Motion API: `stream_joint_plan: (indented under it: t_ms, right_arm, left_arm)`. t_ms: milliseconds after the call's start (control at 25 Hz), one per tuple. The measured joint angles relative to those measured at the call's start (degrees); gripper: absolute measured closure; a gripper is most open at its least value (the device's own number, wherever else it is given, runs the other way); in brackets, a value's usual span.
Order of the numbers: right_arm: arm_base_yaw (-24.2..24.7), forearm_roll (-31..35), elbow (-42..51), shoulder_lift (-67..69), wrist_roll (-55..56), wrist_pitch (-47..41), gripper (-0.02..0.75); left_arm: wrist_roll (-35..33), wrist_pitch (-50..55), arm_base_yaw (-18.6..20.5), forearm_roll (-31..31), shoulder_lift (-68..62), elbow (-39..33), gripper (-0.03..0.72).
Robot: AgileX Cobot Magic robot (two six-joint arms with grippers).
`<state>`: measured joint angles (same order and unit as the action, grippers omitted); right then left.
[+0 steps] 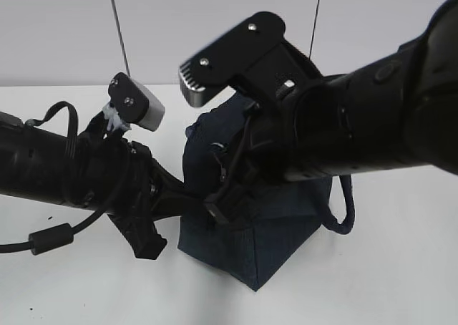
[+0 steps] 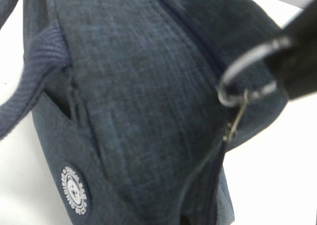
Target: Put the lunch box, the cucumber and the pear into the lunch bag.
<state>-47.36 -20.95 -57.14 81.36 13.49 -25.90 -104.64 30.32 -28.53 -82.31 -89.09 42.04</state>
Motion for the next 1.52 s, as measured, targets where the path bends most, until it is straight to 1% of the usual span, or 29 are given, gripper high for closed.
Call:
stream_joint_plan:
  t_ms: [200, 280, 440, 640, 880, 1080, 1280, 1440, 1520]
  right_arm:
    - [0.0, -2.8, -2.9, -0.1, 0.1, -3.9, 0.732]
    - [0.0, -5.1, -3.1, -0.1, 1.2, -4.7, 0.732]
    - [0.1, -12.3, -3.2, -0.1, 9.8, -5.1, 0.732]
    - [3.6, -13.8, -3.3, -0.1, 14.1, -4.6, 0.732]
    - [10.5, -13.5, -3.7, -0.1, 15.5, -0.4, 0.732]
    - [14.8, -12.4, -7.2, 1.9, 15.5, -0.3, 0.732]
    - [18.9, -12.1, -10.8, 7.7, 15.4, -0.1, 0.732]
    - [23.8, -7.2, -11.5, 11.8, 13.8, 1.0, 0.732]
    - [26.1, -2.2, -11.5, 13.3, 10.1, 1.0, 0.732]
  left_arm:
    - [0.8, 0.6, 0.0, 1.2, 0.0, 0.0, 0.694]
    - [1.1, 0.8, 0.0, 1.4, 0.0, 0.0, 0.694]
    - [1.1, 0.9, 0.0, 1.1, 0.0, -1.8, 0.694]
    - [1.1, 1.2, 0.0, -0.5, 0.1, -3.1, 0.695]
    - [1.1, 1.7, 0.0, -0.7, 0.1, -3.5, 0.695]
    - [1.1, 2.0, 0.0, -0.7, 0.1, -4.1, 0.697]
    - [1.1, 1.7, 0.0, -0.7, 0.2, -4.4, 0.697]
    - [1.3, 0.2, 0.0, -0.9, 0.7, -4.4, 0.697]
    - [1.3, -0.4, 0.1, -1.9, 0.7, -4.5, 0.697]
